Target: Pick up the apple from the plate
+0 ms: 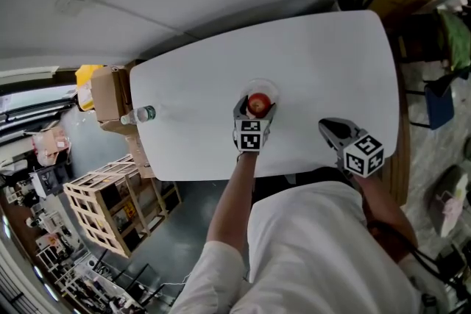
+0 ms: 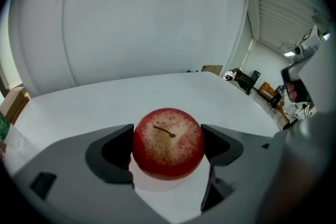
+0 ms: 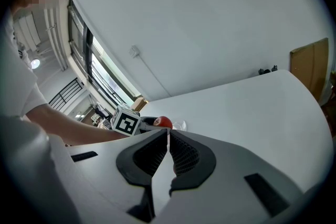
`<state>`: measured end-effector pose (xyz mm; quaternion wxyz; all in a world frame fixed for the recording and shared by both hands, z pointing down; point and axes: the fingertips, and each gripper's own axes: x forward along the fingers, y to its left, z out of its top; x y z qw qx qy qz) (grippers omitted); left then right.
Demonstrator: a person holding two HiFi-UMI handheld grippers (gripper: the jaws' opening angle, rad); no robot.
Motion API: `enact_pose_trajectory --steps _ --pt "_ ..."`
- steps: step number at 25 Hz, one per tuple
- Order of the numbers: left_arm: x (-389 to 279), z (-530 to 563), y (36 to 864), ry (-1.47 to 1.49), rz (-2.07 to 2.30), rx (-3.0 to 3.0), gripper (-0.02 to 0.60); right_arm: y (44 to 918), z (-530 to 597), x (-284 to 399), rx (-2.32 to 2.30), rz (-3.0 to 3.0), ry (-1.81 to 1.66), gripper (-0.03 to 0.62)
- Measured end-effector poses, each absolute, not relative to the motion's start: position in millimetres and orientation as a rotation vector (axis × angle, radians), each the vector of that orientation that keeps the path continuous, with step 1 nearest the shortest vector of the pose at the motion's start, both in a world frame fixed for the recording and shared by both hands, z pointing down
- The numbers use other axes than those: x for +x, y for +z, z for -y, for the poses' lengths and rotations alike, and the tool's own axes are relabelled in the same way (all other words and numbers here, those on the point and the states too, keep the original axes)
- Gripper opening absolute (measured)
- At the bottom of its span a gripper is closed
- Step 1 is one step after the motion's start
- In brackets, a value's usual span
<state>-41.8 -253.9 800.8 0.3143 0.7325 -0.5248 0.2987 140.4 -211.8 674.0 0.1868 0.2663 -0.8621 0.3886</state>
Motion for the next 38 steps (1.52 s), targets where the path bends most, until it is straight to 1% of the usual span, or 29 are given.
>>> enact_pose_trajectory --steps 21,32,38 --pt "-28.5 220.8 694.8 0.565 1.406 2.076 0.397 648.6 196.1 135.4 0.751 2.492 1.022 0.038" --pt "-40.6 189.8 636.7 0.453 1.356 2.162 0.397 628.3 172.6 119.8 0.822 2.511 0.961 0.038" --pt "-62.4 163.9 613.5 0.415 1.315 2.215 0.397 614.5 160.7 105.3 0.895 2.515 0.911 0.038"
